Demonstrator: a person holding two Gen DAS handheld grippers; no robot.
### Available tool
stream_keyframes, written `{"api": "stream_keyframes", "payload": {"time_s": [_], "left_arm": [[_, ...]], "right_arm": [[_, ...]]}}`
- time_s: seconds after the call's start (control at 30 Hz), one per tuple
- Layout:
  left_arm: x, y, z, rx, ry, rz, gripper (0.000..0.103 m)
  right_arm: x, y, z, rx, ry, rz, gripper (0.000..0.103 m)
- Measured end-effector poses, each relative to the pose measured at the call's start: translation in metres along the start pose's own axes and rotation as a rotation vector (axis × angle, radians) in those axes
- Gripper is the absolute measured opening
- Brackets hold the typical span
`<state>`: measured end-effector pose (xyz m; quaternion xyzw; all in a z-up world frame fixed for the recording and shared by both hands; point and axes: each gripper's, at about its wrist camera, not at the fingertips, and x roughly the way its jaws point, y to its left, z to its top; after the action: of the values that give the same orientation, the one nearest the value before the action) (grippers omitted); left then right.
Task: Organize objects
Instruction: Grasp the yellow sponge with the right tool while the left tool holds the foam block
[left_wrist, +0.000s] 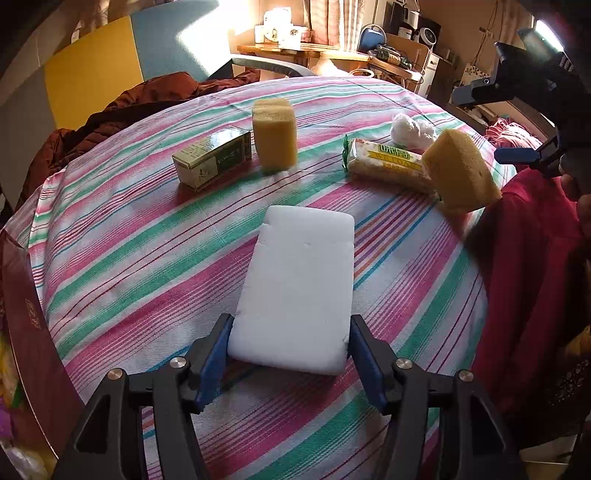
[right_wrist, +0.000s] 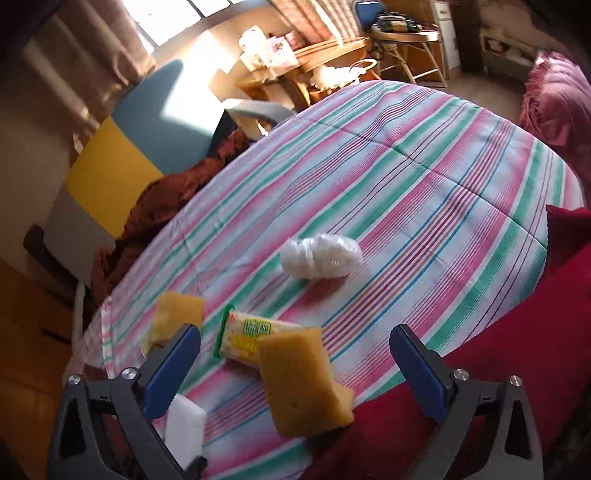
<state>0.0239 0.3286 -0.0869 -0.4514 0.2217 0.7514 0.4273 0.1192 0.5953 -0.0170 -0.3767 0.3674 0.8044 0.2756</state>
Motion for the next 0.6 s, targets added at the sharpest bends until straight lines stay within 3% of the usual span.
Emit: {"api": "stream_keyframes", "payload": {"time_s": [0.17,0.23,0.3,0.4,0.47,0.6], "left_arm": [[-0.002,0.002,0.008,-0.032,0.028,-0.02,0.068],[-0.003,0.001,0.014,-0.023,0.009,-0.019,0.068],[0.0,0.0,0.019,-0.006,0.007,-0.011,0.068],[0.01,-0.003,0.015,0.015,0.021,-0.002,0.062],[0.007,-0.003,0.01,0.026,0.0,-0.003,0.06],[0.0,0.008,0.006,-0.029,0.0,-0.004,0.058]], "right_arm": [[0.017,0.029,-0.006,-0.171,0.082,-0.056,0.103],[0.028,0.034,-0.007,-0.208,0.12,-0.09,0.096],[0.04,0.032,-0.01,-0.206,0.166,-0.113,0.072],[0.048,0.036,-0.015,-0.242,0.196,-0.138,0.052],[0.05,0.038,-0.016,-0.251,0.205,-0.127,0.043],[0.042,0.029,-0.012,-0.192,0.171,-0.082,0.043]]}}
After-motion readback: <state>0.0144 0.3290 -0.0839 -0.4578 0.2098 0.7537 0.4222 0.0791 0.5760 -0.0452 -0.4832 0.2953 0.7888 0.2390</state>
